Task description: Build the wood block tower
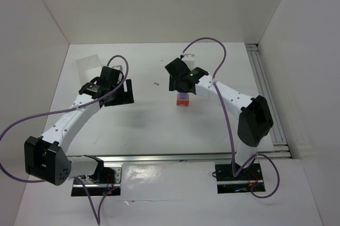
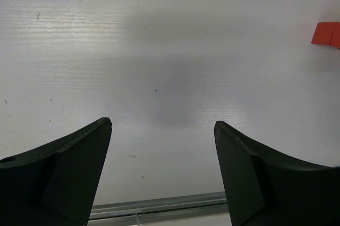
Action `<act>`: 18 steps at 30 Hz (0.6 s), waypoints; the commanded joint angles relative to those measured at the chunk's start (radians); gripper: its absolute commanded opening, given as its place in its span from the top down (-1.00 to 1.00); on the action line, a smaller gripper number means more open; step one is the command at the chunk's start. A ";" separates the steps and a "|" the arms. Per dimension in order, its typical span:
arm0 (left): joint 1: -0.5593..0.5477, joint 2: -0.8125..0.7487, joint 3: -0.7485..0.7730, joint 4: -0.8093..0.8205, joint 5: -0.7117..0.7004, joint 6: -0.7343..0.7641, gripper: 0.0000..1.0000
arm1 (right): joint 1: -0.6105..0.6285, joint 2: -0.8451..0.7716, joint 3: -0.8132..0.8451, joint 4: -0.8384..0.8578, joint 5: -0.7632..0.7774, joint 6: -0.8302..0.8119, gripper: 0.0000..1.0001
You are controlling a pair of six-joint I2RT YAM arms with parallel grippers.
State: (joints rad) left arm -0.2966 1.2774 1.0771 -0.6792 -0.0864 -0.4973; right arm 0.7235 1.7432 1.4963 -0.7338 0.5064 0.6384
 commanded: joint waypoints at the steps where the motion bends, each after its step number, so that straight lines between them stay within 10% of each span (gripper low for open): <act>1: -0.003 -0.015 -0.002 0.018 0.011 0.011 -0.82 | 0.011 0.009 0.070 -0.027 0.055 -0.005 -0.72; 4: -0.003 -0.015 -0.002 0.018 0.011 0.011 -0.82 | 0.011 0.009 0.139 -0.053 0.086 -0.031 -1.00; 18: -0.003 -0.035 0.038 0.007 0.011 0.011 -0.82 | -0.295 -0.131 0.168 -0.139 0.160 -0.052 -1.00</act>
State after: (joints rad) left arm -0.2966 1.2755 1.0779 -0.6800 -0.0803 -0.4973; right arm 0.5205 1.7287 1.7115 -0.8459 0.6498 0.5854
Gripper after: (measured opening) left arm 0.908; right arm 0.999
